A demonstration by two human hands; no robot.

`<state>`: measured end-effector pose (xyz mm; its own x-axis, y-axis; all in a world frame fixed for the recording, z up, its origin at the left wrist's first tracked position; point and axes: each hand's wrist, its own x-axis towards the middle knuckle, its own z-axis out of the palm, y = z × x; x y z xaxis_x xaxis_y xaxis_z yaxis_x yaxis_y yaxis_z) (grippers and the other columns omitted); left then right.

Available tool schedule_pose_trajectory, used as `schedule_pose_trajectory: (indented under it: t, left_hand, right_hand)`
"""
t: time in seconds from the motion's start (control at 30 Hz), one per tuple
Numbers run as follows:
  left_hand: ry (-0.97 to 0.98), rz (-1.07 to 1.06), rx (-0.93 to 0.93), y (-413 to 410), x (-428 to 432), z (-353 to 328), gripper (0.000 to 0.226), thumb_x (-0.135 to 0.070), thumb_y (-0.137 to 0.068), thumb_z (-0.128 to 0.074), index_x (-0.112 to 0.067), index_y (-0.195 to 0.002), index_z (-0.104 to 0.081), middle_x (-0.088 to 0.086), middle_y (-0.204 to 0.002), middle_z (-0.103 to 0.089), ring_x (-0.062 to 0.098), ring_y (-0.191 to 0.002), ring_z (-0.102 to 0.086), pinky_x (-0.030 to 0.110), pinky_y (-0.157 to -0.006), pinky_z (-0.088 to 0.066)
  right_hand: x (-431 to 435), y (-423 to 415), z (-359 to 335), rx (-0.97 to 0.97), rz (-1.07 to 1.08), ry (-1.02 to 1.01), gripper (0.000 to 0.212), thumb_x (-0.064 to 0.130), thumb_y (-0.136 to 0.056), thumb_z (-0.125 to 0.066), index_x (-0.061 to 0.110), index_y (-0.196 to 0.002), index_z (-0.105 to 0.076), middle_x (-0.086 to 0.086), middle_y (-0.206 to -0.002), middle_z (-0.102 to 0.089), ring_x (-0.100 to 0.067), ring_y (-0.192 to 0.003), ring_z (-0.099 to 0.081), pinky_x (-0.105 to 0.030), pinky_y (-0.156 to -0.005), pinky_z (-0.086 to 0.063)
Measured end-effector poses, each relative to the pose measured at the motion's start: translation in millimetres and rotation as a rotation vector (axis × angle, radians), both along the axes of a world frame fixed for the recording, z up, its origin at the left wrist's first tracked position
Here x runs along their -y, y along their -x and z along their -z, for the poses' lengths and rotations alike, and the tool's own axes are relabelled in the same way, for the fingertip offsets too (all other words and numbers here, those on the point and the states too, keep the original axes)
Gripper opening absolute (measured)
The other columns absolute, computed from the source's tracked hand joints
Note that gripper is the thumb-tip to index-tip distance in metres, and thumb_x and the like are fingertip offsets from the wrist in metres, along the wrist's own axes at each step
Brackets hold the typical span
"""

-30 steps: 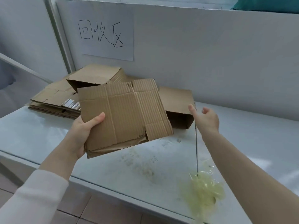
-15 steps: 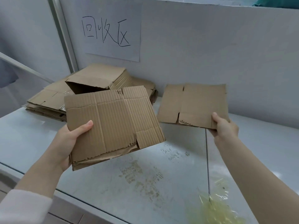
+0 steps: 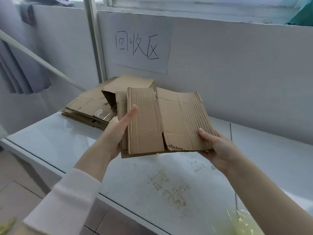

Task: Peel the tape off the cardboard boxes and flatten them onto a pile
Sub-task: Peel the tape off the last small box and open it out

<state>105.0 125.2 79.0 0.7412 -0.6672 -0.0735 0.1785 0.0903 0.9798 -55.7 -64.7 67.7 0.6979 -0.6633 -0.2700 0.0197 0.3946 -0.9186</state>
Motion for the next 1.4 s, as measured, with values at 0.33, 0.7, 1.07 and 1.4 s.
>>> schedule_pose_trajectory:
  t: [0.33,0.7,1.07,1.4]
  left_hand:
    - [-0.407,-0.02,0.531,-123.1,28.3,-70.5,0.037,-0.041,-0.085,-0.061,-0.013,-0.11,-0.055,0.0,-0.092,-0.063,0.014,-0.081,-0.062,0.026,-0.065,-0.053]
    - [-1.062,-0.04,0.791,-248.5,69.4,-19.1,0.064,-0.048,-0.095,-0.039,0.003,-0.133,-0.043,0.019,-0.141,-0.044,0.032,-0.127,-0.044,0.034,-0.102,-0.033]
    - [-0.937,-0.258,0.969,-268.9,81.0,26.9,0.048,-0.041,-0.092,-0.051,-0.014,-0.131,-0.052,0.012,-0.137,-0.051,0.031,-0.129,-0.042,0.038,-0.108,-0.034]
    - [-1.023,0.048,1.142,-250.7,84.4,44.8,0.057,-0.045,-0.097,-0.032,-0.015,-0.146,-0.027,0.01,-0.156,-0.016,0.028,-0.145,-0.006,0.043,-0.117,-0.005]
  right_hand:
    - [-1.9,-97.3,-28.3,-0.087,-0.084,0.045,0.019,0.022,-0.085,-0.063,0.01,-0.1,-0.058,-0.004,-0.086,-0.066,-0.014,-0.067,-0.063,-0.021,-0.046,-0.054]
    - [3.0,-231.7,2.7,-0.369,-0.02,0.202,0.037,0.02,-0.088,-0.061,-0.003,-0.114,-0.05,-0.012,-0.108,-0.056,-0.025,-0.096,-0.053,-0.036,-0.092,-0.044]
    - [-2.5,-260.8,30.9,-0.401,0.182,0.53,0.075,0.02,-0.084,-0.067,0.005,-0.139,-0.02,-0.016,-0.131,-0.045,-0.033,-0.118,-0.046,-0.039,-0.093,-0.04]
    - [-14.9,-279.2,35.4,-0.565,0.07,0.665,0.082,0.032,-0.087,-0.059,0.01,-0.147,-0.007,-0.018,-0.144,-0.016,-0.034,-0.133,-0.018,-0.039,-0.11,-0.023]
